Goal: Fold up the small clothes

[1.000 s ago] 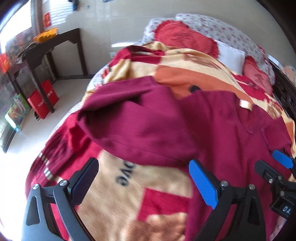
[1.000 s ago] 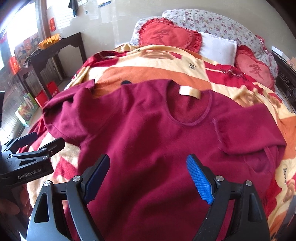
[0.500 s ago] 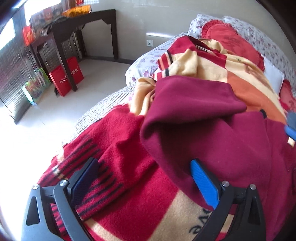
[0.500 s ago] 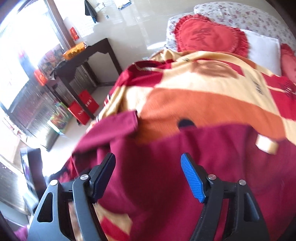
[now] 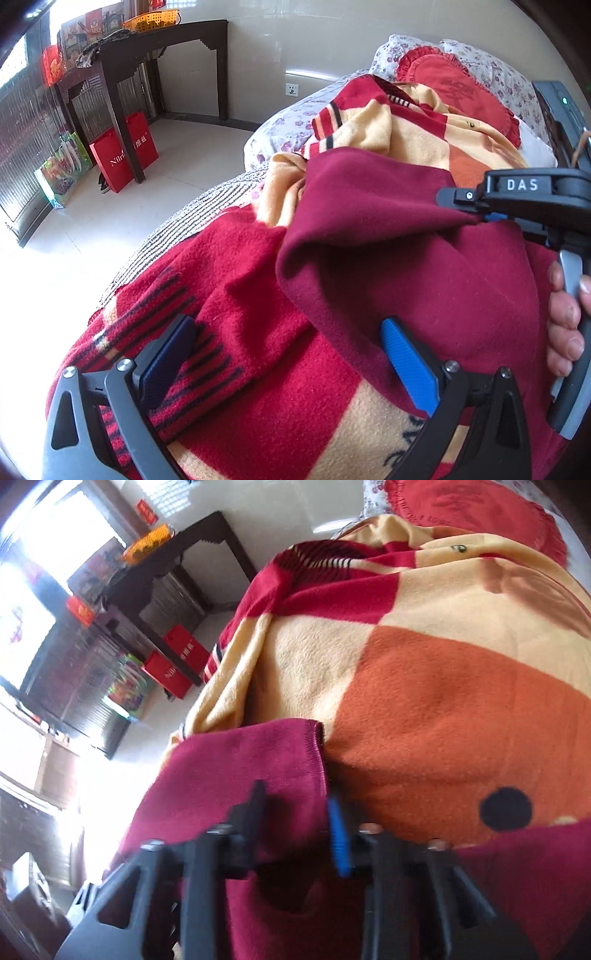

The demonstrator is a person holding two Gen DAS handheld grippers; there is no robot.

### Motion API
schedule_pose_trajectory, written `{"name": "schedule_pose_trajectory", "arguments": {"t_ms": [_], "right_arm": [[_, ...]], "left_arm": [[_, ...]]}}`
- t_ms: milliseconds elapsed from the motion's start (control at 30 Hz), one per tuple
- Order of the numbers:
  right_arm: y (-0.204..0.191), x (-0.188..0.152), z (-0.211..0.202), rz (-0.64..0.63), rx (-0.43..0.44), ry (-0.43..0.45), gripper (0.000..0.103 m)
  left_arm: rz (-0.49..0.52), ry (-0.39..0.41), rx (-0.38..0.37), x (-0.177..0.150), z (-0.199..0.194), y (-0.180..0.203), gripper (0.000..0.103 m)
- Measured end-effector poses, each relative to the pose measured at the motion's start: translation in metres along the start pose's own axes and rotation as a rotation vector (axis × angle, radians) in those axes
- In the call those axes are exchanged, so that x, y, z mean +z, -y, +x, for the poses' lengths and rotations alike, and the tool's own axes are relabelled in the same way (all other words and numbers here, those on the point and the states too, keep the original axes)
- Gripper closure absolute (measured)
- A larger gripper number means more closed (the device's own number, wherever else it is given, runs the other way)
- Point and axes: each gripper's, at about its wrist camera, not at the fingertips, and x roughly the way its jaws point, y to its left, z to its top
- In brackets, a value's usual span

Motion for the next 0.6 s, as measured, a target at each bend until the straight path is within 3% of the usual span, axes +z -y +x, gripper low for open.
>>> {"name": "schedule_pose_trajectory", "arguments": {"t_ms": [100,300,467,600], "right_arm": [[-0.005,0.000,-0.014,-0.016,-0.014,0.074,0.103],[0.002,-0.006,-0.116,0.021,0.082,0.291,0.103],[0.023,-0.029,-0.213,0.028,0.068,0.433,0.103],[0.059,-0.066,-0.279,0.050,-0.030,0.489,0.103]], "left_arm": [[0.010,0.011,0.007,0.000,-0.001,0.002,0.000],[0.056,0.042,0.075,0.001,-0.017,0.017,0.004],[0.133,0.138,-0.032,-0.018,-0.070,0.038,0.005],[0.193,0.172,-0.111,-0.038,-0.100,0.054,0.004]]}}
